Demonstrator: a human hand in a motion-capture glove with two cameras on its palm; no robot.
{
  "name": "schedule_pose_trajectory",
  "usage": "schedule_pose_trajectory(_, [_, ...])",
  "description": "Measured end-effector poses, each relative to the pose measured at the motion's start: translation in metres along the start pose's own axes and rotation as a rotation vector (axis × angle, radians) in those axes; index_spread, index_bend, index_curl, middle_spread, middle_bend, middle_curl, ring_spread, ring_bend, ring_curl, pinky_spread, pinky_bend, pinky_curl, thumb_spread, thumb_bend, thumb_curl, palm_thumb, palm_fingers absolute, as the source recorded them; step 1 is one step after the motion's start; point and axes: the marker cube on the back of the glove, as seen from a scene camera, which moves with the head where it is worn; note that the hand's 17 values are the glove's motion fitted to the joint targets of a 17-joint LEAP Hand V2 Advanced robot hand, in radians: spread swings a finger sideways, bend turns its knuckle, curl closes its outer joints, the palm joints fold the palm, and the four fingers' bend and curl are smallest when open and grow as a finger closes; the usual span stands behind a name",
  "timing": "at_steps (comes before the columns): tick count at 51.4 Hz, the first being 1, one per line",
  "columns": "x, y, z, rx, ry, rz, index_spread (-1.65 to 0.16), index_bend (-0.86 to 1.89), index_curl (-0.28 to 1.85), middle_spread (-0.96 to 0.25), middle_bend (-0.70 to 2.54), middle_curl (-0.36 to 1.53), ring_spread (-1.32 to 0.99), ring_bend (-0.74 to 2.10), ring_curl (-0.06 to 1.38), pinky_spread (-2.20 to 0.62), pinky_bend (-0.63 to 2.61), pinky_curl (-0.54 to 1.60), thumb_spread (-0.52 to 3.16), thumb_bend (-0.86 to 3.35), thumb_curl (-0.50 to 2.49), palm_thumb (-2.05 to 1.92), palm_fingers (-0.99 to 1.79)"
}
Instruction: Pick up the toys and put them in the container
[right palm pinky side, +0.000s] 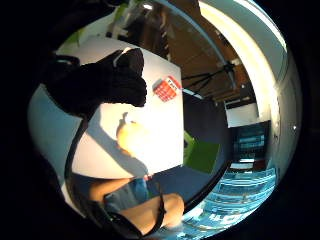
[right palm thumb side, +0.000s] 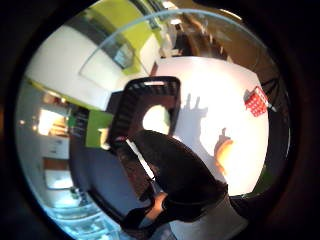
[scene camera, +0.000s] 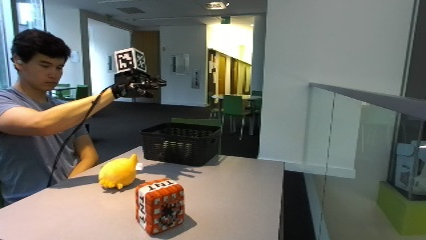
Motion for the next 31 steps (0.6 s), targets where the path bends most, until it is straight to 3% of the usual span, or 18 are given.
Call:
schedule_pose_trajectory(2, [0.006,0.0,0.005,0.0,0.05,0.075,-0.28,0.1,0.16,0.06,0.18,0.44,0.06,0.63,0.29,0.05,1.43,0.36,1.08,-0.1,0.15,-0.14,-0.12])
schedule_pose_trajectory(16, [0.099,0.037,0.084,-0.022,0.055,0.151,-0.28,0.1,0.16,0.05,0.18,0.42,0.06,0.58,0.28,0.05,1.4,0.34,1.08,-0.1,0.12,-0.14,-0.12])
schedule_pose_trajectory(31, [0.12,0.064,0.17,-0.099,0.013,0.168,-0.28,0.1,0.17,0.05,0.18,0.39,0.06,0.51,0.26,0.06,1.39,0.34,1.06,-0.09,0.11,-0.14,-0.14])
